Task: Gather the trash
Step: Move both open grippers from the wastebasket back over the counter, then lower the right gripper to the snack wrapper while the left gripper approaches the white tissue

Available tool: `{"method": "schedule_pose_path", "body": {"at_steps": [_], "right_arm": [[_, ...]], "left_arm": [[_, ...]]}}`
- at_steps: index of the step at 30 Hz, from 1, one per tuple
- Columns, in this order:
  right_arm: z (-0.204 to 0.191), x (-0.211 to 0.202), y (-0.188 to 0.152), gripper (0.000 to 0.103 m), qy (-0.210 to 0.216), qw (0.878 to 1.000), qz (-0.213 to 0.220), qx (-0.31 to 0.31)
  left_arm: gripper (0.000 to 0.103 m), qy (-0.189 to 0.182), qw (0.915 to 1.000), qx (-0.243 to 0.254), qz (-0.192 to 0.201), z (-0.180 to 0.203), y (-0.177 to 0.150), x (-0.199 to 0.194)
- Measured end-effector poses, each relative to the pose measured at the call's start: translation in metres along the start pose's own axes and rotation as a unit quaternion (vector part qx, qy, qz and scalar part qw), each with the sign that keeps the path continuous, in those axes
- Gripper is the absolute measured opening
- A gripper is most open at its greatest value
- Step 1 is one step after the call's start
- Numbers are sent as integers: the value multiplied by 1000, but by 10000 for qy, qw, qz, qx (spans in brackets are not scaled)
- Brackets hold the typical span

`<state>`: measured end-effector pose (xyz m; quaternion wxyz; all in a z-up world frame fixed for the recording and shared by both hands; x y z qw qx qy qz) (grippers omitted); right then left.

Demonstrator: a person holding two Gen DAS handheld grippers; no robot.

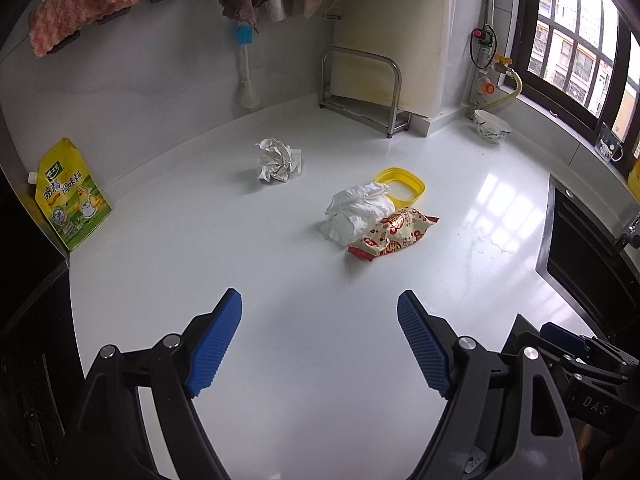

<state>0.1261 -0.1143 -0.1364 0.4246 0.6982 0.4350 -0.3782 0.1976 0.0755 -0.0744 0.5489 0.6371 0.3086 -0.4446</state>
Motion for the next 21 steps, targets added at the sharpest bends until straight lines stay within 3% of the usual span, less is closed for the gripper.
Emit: {"method": "schedule_pose_path", "body": {"at_steps": [21], "right_arm": [[-42,57,71,60,-197,9956,52,910]], "left_arm": [[80,-121,9984,560,-27,-46,81,54]]}}
Point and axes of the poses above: each gripper's, at about its wrist camera, not at the fingertips, and x roughly the way its jaws point, z to its right, y to its top, the point moved 5 cm from there along x, roughly the way its jaws point, and after that the axes turned 15 degrees about -z, right-handed, at the moved point
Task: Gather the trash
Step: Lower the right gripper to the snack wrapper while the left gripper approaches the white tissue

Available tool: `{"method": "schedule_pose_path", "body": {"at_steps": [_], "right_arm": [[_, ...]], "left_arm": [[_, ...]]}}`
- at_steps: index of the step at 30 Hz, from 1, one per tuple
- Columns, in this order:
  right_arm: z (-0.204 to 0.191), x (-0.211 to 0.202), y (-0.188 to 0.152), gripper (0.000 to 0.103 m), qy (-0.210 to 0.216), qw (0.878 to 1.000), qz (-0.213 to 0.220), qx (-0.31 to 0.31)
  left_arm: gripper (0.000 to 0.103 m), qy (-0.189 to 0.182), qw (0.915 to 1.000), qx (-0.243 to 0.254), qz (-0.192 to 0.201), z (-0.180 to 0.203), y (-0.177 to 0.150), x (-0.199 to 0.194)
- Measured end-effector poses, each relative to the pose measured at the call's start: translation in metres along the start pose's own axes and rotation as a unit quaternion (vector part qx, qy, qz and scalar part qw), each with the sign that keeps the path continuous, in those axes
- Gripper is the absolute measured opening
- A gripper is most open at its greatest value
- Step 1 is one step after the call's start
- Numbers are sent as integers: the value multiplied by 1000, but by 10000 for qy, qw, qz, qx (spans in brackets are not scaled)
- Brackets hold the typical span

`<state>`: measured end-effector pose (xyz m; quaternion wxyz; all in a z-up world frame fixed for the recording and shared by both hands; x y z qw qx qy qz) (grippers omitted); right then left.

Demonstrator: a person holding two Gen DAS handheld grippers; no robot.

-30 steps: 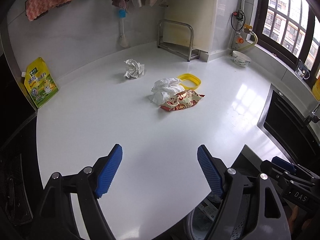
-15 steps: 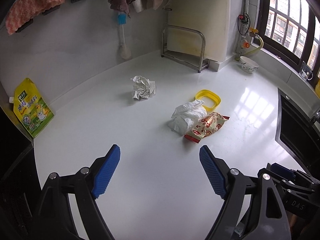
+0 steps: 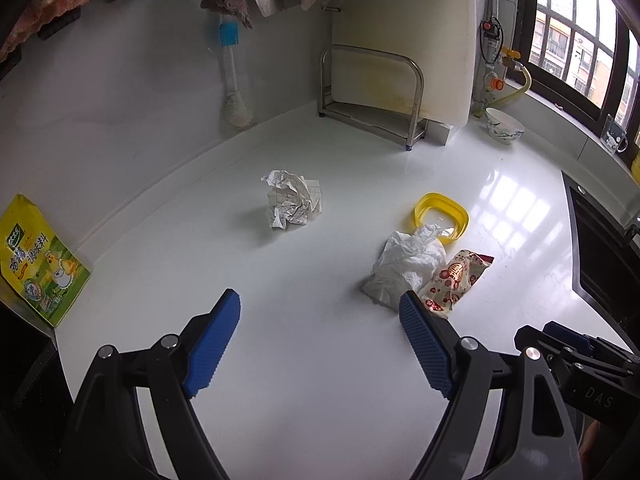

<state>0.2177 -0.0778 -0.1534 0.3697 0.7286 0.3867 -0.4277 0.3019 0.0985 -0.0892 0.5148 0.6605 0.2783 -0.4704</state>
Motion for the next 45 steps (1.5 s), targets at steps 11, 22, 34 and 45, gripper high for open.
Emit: {"method": "schedule_pose_path", "body": {"at_steps": [11,22,34,45], "right_arm": [[-10,30,28,61,-107,9989,-59,455],[-15,53,41,61,-194,9953,-53,947],[-20,66,50,64,-490,9870,13,1529],[-17,73,48,64,-851,9852,101,1484]], "left_arm": [[80,-50,10000,31,-11,-19,19,25],[80,-87,9999,-75,-84,-34,24,41],[80,-148,9995,-218,-166,-44,19,47],[80,-230,9992,-253,-212,-44,13,49]]}}
Point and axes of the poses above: each gripper's, at about its wrist camera, not at the fingertips, and x roughly the way its jaws point, z to its right, y to its top, the point moved 5 cm from there along x, roughly the way its jaws point, and after that the axes turned 15 degrees about -z, right-handed, at the moved point
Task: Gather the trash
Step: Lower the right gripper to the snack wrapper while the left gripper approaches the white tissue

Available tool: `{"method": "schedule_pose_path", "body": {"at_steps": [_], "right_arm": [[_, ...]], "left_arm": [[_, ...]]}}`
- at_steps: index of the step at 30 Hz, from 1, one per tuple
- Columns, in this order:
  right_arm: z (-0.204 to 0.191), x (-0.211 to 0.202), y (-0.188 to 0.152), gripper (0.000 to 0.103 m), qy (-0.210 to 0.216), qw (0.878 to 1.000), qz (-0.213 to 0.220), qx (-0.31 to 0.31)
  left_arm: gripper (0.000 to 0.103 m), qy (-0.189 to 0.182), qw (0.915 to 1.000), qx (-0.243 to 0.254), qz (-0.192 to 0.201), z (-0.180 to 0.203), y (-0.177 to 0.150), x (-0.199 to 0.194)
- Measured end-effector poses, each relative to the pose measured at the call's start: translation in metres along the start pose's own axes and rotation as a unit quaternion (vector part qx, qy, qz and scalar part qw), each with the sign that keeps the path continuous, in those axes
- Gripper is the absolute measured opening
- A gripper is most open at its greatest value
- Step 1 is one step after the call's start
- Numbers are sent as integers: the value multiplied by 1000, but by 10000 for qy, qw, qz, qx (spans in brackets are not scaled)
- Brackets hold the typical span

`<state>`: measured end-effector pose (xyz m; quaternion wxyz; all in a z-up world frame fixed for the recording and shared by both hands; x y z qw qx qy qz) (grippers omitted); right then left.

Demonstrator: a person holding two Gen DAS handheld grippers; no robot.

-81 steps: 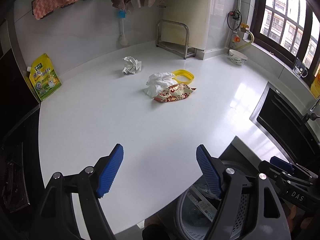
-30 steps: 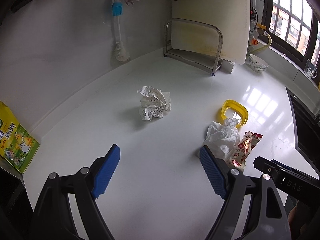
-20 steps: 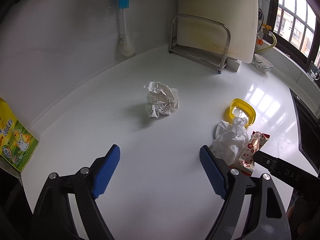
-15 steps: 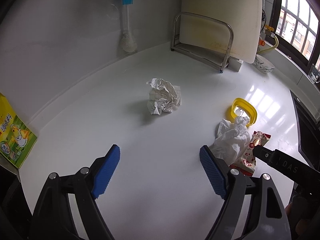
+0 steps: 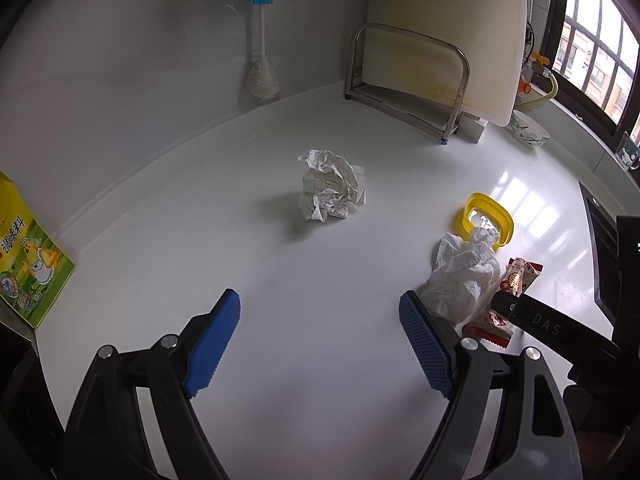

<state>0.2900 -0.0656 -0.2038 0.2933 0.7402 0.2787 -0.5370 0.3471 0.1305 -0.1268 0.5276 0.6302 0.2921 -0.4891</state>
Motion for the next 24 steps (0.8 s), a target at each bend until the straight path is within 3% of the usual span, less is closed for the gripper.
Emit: {"method": "schedule_pose_path", "body": {"at_steps": [10,17,20,24], "right_arm": [[47,-17,11,64,-329,9990,184,-223],[71,-25,16,64,-866,9871,261,-1323],[84,-28,16,64,-575,9876,138,-1452],[101,-45,14,68,-317,9935,348,-1033]], "left_arm": [[80,-371,9989,267,-102,37,-7,6],[80,-628,9965,531,-158,73,-3,15],[80,-689,9955,629,-192,88,-1,21],[80,-711,9945,735,-202,103,2,30]]}}
Point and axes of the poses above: each gripper's, at about its wrist camera, not at the fingertips, and x roughly the way its jaws point, z to its right, y to its top, the point moved 5 cm from there along x, roughly the way its jaws point, and after that the axes turned 15 degrees about -z, right-handed, at the moved point
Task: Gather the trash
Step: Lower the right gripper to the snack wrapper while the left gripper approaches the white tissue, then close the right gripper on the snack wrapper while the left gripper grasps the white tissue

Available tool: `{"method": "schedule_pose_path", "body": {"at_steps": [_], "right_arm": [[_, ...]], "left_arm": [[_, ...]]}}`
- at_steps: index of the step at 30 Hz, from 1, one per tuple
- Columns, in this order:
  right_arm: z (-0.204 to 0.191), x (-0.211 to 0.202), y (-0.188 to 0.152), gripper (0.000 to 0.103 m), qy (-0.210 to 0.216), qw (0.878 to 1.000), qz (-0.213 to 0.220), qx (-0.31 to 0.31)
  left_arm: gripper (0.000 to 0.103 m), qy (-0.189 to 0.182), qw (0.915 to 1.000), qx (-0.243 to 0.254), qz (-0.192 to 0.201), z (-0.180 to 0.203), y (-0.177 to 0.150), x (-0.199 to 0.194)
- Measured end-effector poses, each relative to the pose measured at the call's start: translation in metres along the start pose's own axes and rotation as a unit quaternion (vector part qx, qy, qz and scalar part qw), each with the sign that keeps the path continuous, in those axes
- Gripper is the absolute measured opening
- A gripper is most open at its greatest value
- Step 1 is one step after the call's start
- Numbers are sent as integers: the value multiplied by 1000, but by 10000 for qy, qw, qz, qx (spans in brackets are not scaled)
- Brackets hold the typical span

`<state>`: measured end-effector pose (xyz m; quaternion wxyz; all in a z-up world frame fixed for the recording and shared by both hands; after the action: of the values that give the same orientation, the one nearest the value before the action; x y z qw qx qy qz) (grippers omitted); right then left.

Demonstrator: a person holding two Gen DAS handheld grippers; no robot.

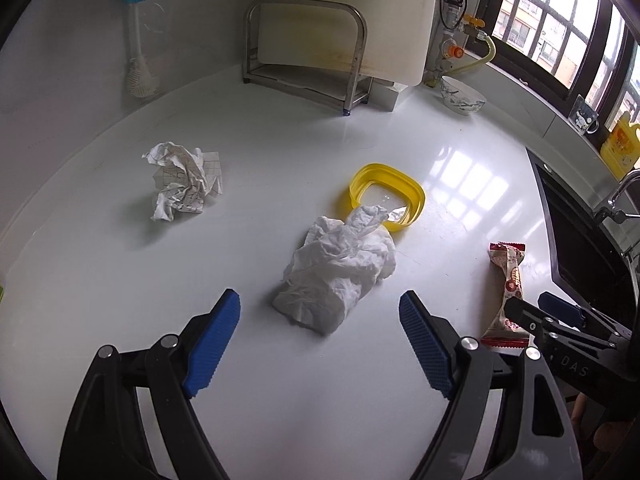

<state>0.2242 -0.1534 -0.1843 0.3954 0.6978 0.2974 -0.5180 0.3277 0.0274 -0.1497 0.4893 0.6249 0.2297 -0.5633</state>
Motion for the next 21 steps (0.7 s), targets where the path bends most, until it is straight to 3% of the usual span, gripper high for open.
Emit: {"method": "schedule_pose_path", "body": {"at_steps": [6,13,18,21], "right_arm": [[1,2,0,71,281,9975,82,636],[-4,25,6,71,23,9959,-103,900],[-4,28,9,70,-216,9966,53,789],[-2,27,9,57,-342,9971,147,666]], "left_arm": [[80,-67,9999,87,56,10,6,13],[80,-12,10000,61,53,8,9,22],[84,-1,9999,140,78,12,12,28],[84,55,9998,163,84,14,14,32]]}}
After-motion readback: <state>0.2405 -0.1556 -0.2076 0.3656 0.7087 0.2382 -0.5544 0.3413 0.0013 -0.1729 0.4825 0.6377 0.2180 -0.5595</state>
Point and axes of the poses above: each gripper's, at about its wrist camera, not at the fingertips, and x roughly the way its jaws point, z to its right, y to its top, the point moved 5 cm from there along x, roughly the way its jaws point, and after that the axes turned 15 degrees about -z, right-handed, at the moved point
